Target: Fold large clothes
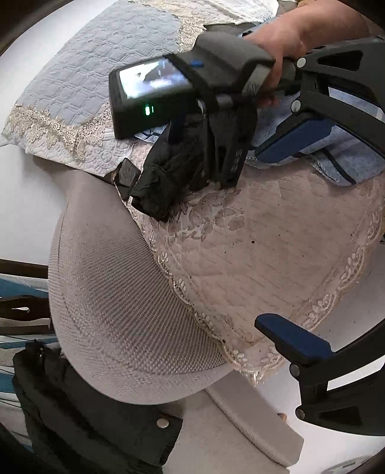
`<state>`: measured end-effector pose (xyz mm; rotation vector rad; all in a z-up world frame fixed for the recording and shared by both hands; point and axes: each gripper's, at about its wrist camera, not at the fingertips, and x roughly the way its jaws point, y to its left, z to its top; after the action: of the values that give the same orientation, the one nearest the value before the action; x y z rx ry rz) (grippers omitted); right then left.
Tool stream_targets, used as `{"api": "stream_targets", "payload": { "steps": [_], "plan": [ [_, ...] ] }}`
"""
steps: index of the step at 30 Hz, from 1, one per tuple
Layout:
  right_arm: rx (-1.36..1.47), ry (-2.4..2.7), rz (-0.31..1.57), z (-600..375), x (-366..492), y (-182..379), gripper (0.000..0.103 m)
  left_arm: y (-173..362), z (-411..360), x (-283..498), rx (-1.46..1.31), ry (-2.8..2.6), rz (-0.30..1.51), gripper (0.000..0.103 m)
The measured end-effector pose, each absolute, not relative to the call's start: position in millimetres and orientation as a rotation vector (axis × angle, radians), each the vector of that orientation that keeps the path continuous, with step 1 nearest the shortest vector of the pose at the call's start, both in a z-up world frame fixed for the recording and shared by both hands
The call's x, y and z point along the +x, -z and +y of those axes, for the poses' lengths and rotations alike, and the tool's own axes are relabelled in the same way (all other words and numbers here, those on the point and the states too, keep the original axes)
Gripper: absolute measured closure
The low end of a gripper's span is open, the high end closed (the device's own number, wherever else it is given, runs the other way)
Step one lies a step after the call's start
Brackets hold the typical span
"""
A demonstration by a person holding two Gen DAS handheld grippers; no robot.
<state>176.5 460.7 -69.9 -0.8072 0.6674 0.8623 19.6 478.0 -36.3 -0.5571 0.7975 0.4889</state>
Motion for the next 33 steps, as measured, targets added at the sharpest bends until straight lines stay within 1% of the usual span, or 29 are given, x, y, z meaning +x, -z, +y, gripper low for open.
{"api": "stream_targets", "payload": {
  "steps": [2,4,6,7,11,15,16,18,19,23,24,26,29,30,33],
  "plan": [
    [-0.821,-0.857,0.686,466.3,178.1,74.6,0.031,39.0,480.4,20.5,-0.584,-0.479,0.803,0.000],
    [-0.805,-0.856,0.701,469.3,179.9,73.3,0.035,40.7,482.0,21.9,-0.595,-0.478,0.807,0.000],
    [-0.806,-0.842,0.730,472.8,183.4,74.1,0.045,41.6,482.7,22.8,-0.597,-0.480,0.808,0.000],
    [-0.808,-0.838,0.742,474.6,185.0,74.9,0.047,41.5,482.8,23.0,-0.598,-0.480,0.810,0.000],
    [-0.780,-0.841,0.782,475.8,190.6,77.2,0.047,38.2,481.6,23.8,-0.580,-0.494,0.814,0.000],
    [-0.741,-0.834,0.853,475.4,202.6,79.6,0.042,35.1,481.3,23.7,-0.587,-0.490,0.805,0.000],
    [-0.731,-0.835,0.870,475.7,204.9,79.1,0.042,34.6,480.7,23.0,-0.586,-0.494,0.803,0.000],
    [-0.724,-0.842,0.837,475.5,202.6,76.8,0.043,34.1,479.8,23.3,-0.583,-0.497,0.805,0.000],
    [-0.737,-0.848,0.793,475.1,197.2,77.2,0.046,33.9,479.4,23.5,-0.585,-0.494,0.805,0.000],
    [-0.849,-0.835,0.620,474.9,172.1,81.2,0.066,30.4,477.0,24.7,-0.567,-0.505,0.803,0.000],
    [-0.862,-0.828,0.597,475.0,168.9,81.5,0.069,29.0,475.7,24.5,-0.560,-0.508,0.801,0.000],
    [-0.855,-0.831,0.612,475.7,169.2,82.6,0.074,27.8,475.7,25.1,-0.564,-0.500,0.799,0.000],
    [-0.843,-0.824,0.616,472.6,177.0,79.2,0.093,27.2,475.9,26.0,-0.574,-0.498,0.800,0.000],
    [-0.823,-0.833,0.623,469.3,181.2,76.0,0.095,26.4,475.1,26.6,-0.572,-0.497,0.798,0.000],
    [-0.724,-0.863,0.650,455.0,191.8,58.5,0.097,22.4,470.2,32.9,-0.561,-0.484,0.795,0.000]
  ]
}}
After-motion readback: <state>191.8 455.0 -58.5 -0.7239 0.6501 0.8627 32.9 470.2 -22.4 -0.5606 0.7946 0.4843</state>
